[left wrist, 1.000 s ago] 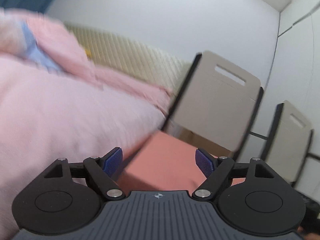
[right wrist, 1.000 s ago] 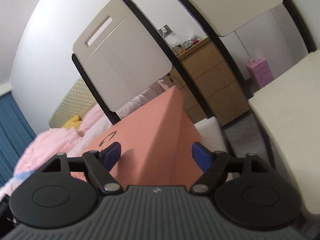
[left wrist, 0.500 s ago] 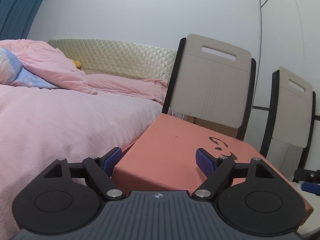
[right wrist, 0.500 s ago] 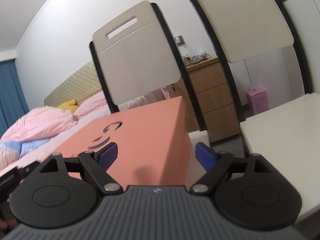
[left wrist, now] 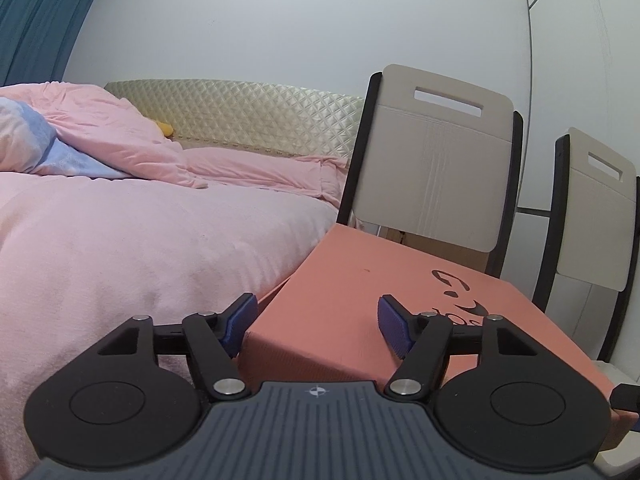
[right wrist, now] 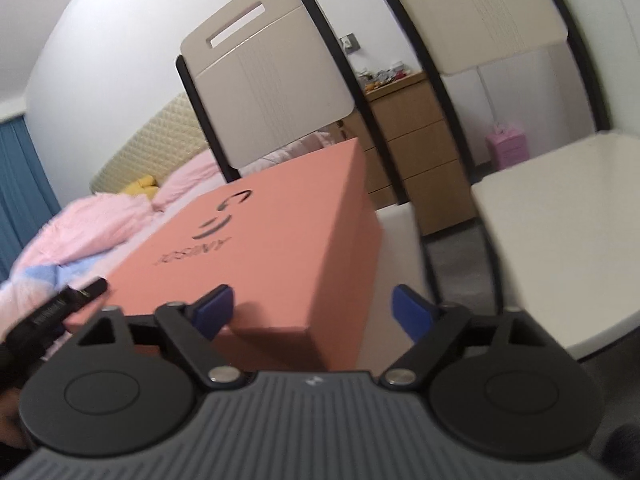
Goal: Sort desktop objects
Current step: 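Lower the lid onto the box opening with both tools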
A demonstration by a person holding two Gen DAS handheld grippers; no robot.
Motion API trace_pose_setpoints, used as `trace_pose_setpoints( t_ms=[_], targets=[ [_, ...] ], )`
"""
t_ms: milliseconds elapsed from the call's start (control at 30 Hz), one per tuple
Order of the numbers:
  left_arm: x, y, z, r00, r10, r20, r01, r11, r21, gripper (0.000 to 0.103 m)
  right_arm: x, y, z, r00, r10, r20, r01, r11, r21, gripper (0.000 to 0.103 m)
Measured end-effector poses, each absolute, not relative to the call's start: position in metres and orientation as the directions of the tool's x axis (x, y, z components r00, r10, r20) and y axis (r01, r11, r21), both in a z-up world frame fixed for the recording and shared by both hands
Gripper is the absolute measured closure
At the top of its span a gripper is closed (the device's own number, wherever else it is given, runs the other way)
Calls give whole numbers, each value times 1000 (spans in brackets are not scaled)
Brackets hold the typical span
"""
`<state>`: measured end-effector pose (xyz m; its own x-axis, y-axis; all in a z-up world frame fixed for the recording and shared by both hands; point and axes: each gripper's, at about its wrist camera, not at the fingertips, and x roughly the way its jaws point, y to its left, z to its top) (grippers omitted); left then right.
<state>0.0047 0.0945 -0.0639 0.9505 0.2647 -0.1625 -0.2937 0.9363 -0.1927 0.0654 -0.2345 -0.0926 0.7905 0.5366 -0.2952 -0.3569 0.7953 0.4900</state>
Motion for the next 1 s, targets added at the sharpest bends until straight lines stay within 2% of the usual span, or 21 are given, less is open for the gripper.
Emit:
trace_pose_setpoints(
  t_ms=[100,133,333,467,600,1000],
  targets=[
    [5,94,-64,950,268,-159,-296,937,-187,33,66,-232,-97,770,579,-270,-366,747,556,33],
    [5,94,-64,950,270,-158,-297,937,-185,33,66,-230,-98,767,586,-262,-366,734,572,33],
    [8,100,-63,947,278,-160,-305,935,-182,33,65,-221,-93,802,546,-243,-353,761,544,39],
    [11,106,-62,928,341,-152,-363,920,-151,32,72,-208,-90,792,567,-228,-391,757,523,40],
    [14,110,-62,927,335,-166,-359,921,-148,31,80,-195,-89,798,561,-220,-404,769,495,39],
    [21,109,-65,932,275,-235,-307,945,-114,28,97,-196,-95,802,547,-241,-365,767,527,36]
  ],
)
